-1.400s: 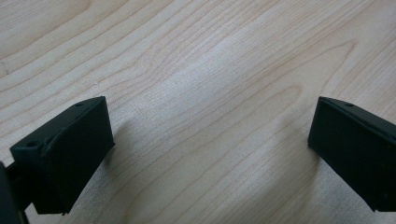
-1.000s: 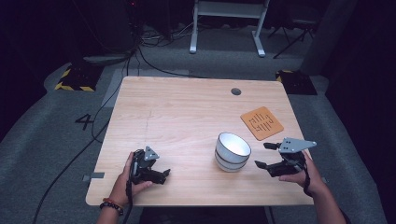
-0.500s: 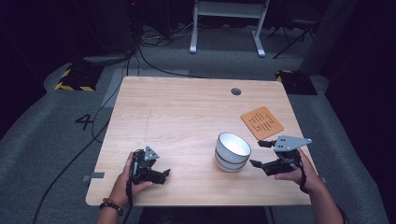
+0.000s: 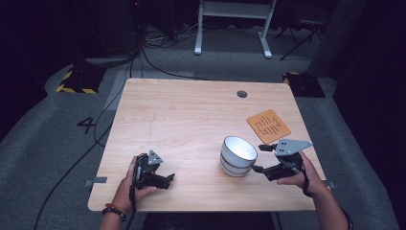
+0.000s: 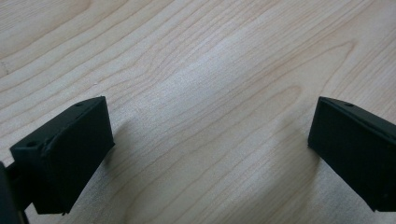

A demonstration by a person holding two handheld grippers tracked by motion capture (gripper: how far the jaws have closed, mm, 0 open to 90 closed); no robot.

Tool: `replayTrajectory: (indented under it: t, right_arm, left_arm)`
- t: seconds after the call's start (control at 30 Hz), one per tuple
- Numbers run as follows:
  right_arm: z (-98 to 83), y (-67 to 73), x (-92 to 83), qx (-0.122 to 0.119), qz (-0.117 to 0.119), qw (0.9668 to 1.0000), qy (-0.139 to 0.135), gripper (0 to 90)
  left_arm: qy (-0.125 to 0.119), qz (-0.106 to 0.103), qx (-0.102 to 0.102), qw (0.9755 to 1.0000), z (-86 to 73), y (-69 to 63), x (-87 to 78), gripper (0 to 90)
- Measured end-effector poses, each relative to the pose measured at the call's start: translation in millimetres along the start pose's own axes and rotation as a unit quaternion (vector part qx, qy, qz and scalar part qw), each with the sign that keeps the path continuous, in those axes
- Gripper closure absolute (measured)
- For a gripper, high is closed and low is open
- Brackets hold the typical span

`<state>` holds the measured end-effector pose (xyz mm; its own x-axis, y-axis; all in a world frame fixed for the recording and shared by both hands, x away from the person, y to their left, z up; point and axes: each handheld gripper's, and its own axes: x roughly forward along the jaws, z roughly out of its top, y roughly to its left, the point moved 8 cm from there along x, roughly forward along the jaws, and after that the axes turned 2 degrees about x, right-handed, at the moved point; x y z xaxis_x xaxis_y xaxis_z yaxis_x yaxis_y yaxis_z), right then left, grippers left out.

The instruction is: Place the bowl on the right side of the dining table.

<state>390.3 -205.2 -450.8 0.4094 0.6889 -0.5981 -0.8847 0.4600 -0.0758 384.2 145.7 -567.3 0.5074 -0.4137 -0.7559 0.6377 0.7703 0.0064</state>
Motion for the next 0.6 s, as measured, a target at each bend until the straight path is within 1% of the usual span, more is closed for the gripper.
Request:
replayTrajectory:
  t: [0.07,0.13,0.27,0.33,0.47,0.53,0.6]
  right_arm:
    - [0.9,1.0,0.8,0.002,0.002,1.0,-0.002,22.8]
    - [2.6,3.0,3.1,0.0,0.007,1.0,-0.001,22.9]
    - [4.1,4.5,4.9,-0.003,0.008,1.0,0.001,22.9]
    - [5.8,6.8,8.1,-0.005,0.014,0.9999,0.0,23.0]
    - [6.6,8.1,10.5,-0.007,0.016,0.9998,0.003,23.1]
    - [8.4,10.0,13.1,-0.006,0.022,0.9997,0.001,23.4]
    - [9.3,10.7,14.6,-0.009,0.023,0.9997,0.003,23.4]
  left_arm:
    - [0.0,0.0,-0.001,1.0,0.1,-0.1,0.0,0.1]
    - [0.0,-0.001,-0.001,1.0,0.0,0.0,0.0,0.1]
    - [-0.001,0.001,-0.001,1.0,0.1,0.0,0.0,0.1]
    - [0.0,0.0,0.0,1.0,0.1,0.0,0.0,0.1]
    - [0.001,0.0,0.001,1.0,-0.1,0.1,-0.1,0.1]
    - [0.0,0.0,0.0,1.0,0.0,0.1,0.0,0.1]
    - [0.001,0.0,0.001,1.0,-0.1,0.1,-0.1,0.1]
